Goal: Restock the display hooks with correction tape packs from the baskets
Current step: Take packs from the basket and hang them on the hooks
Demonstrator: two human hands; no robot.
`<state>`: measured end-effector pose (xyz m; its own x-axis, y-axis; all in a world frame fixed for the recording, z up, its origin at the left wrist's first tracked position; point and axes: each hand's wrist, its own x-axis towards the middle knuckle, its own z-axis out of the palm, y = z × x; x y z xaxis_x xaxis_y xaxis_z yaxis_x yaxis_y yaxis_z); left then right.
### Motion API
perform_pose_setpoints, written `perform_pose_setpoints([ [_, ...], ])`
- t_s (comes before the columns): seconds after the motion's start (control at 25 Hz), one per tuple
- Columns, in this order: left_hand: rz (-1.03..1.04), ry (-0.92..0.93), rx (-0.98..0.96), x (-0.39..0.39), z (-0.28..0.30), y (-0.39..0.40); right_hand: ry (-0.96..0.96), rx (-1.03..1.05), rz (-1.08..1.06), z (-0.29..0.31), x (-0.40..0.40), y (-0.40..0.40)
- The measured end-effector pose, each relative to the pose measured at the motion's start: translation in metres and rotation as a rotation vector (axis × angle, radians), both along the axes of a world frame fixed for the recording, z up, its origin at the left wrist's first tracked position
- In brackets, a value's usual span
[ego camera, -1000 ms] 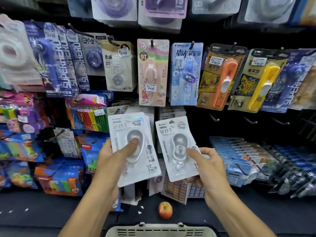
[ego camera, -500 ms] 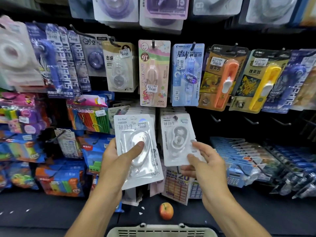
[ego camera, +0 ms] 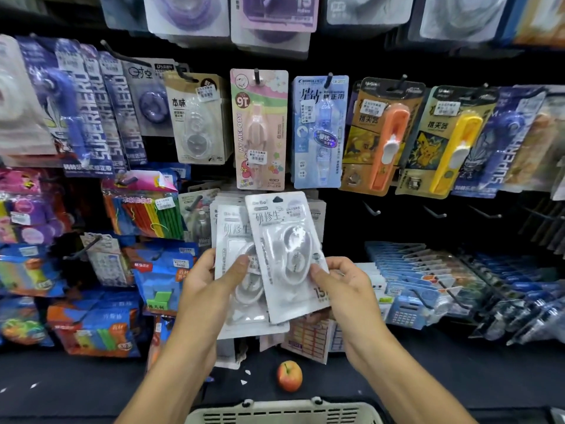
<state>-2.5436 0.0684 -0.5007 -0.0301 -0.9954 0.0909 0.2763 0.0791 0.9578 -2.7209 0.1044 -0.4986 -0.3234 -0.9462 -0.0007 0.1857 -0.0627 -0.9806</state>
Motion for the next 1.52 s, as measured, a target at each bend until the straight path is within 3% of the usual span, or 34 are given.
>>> perform_pose_setpoints([
  [0.12, 0.085, -0.003, 0.03, 0.007, 0.0, -0.003, 0.062, 0.083, -0.186, -0.004, -0.012, -0.001],
  [0.24, 0.11, -0.002, 0.023, 0.008, 0.001, -0.002, 0.058, 0.03, -0.262, -0.008, -0.012, 0.001],
  [0.4, 0.115, -0.005, 0.02, 0.005, 0.002, -0.001, -0.07, -0.035, -0.014, -0.013, -0.008, 0.002],
  [0.56, 0.061, -0.031, -0.012, -0.001, 0.002, 0.002, 0.113, -0.014, 0.302, -0.012, 0.009, 0.005],
  [0.8, -0.103, -0.154, -0.177, -0.008, 0.008, 0.004, -0.018, -0.073, 0.226, 0.002, 0.008, -0.002],
  [0.88, -0.104, -0.055, -0.134, -0.007, 0.008, 0.001, -0.076, -0.143, 0.269, 0.003, 0.007, 0.001],
  [1.0, -0.121, -0.002, -0.028, -0.011, 0.007, -0.002, 0.046, -0.135, 0.312, -0.008, 0.021, 0.009],
  [1.08, -0.064, -0.235, -0.108, -0.012, 0.01, -0.009, 0.042, -0.12, 0.196, -0.009, 0.025, 0.01],
  [1.2, 0.152, -0.894, -0.457, 0.002, 0.011, -0.032, -0.077, -0.07, -0.008, 0.0, 0.009, 0.006],
  [1.28, 0.194, -1.204, -0.574, 0.014, 0.007, -0.045, -0.028, -0.016, -0.077, 0.001, -0.001, 0.004],
  [1.4, 0.105, -1.416, -0.532, 0.017, -0.005, -0.054, 0.085, 0.011, -0.183, -0.002, 0.0, 0.005],
  [1.52, 0.003, -1.498, -0.559, 0.012, -0.011, -0.061, 0.113, 0.012, -0.261, -0.001, 0.004, 0.006],
])
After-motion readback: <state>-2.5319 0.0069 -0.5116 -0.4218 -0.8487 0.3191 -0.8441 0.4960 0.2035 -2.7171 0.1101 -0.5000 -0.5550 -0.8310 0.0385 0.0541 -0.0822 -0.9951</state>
